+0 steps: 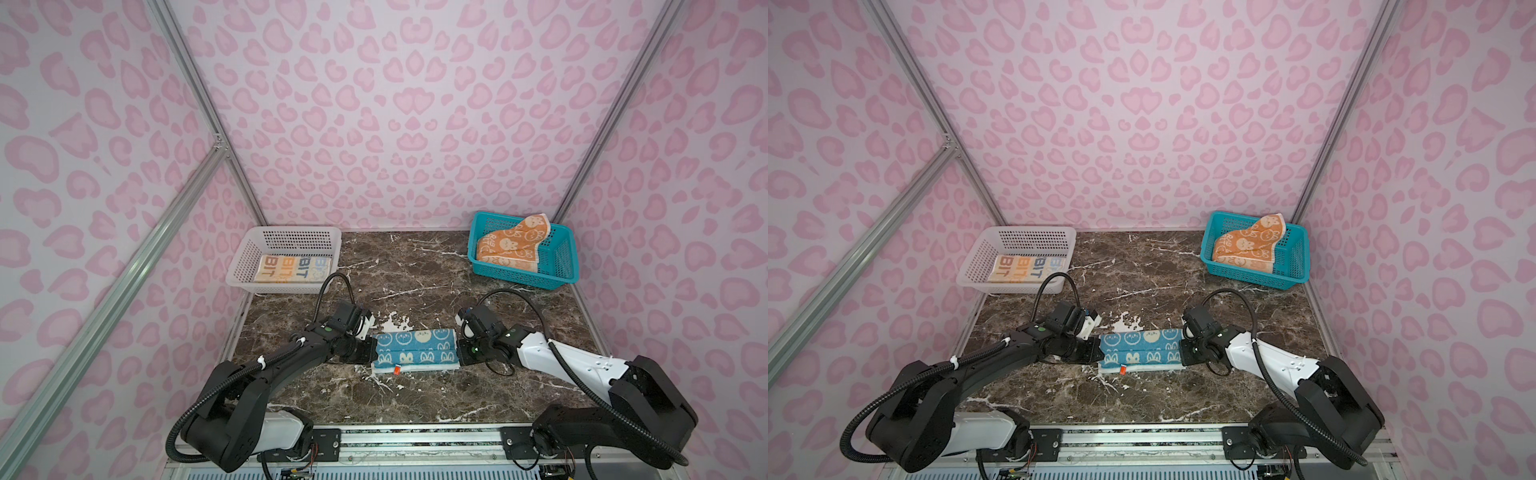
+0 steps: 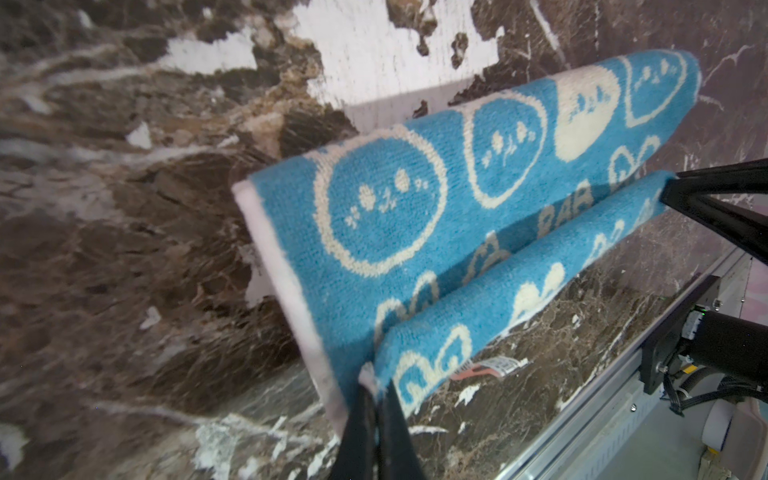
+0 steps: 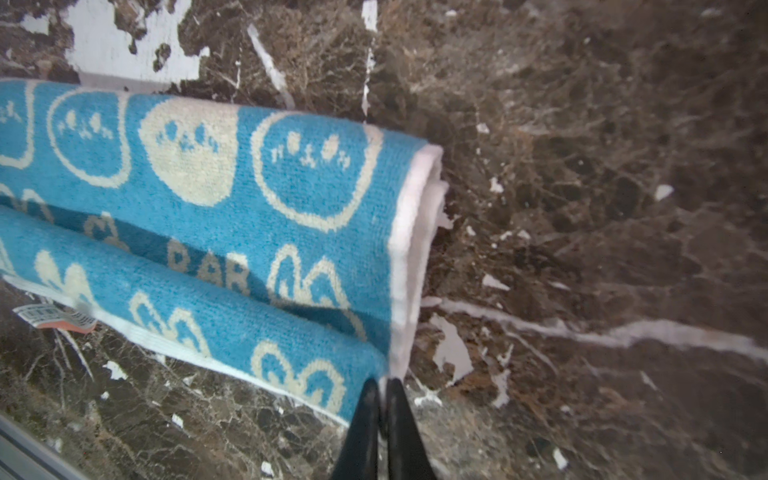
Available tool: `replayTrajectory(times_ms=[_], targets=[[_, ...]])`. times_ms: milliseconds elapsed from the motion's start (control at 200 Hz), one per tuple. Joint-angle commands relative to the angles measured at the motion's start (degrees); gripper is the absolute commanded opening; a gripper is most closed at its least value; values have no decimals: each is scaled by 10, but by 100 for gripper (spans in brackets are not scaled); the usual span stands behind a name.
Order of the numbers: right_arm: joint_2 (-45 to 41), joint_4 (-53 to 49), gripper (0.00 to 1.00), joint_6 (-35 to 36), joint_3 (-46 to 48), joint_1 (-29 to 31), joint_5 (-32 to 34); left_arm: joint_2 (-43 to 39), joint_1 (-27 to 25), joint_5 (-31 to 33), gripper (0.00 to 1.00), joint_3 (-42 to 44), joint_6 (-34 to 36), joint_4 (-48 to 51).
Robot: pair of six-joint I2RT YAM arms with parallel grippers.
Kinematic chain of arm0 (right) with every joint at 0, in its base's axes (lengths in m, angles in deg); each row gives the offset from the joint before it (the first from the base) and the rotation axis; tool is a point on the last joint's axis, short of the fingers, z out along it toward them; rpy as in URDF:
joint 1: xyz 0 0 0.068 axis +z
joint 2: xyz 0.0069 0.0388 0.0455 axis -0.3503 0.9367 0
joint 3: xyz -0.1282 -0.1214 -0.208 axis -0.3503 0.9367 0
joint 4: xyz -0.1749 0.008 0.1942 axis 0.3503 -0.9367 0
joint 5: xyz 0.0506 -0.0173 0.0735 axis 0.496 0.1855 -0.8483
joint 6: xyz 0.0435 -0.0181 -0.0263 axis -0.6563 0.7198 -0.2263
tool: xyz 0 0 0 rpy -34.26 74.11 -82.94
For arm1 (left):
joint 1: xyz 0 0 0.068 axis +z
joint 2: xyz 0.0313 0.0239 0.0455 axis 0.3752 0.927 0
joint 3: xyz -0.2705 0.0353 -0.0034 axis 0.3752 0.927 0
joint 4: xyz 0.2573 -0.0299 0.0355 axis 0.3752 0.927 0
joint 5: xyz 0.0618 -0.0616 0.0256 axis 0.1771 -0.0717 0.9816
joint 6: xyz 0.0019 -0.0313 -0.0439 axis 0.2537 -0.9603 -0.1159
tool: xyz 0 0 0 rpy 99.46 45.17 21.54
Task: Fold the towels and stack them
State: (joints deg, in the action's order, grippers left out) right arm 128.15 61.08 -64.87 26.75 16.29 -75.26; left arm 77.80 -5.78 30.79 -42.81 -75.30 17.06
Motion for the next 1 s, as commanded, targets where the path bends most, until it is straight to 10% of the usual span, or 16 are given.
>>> replayTrajectory(times_ms=[0,465,995], targets=[[8,-19,13,3,-4,11,21,10,-3,7,5,2,-8,6],[-48,-39,33,19,-21,46,44,-59,-5,40,46,-22,-22,58],[43,11,25,27,-51,67,-59,-31,-9,-14,37,-25,-58,11]])
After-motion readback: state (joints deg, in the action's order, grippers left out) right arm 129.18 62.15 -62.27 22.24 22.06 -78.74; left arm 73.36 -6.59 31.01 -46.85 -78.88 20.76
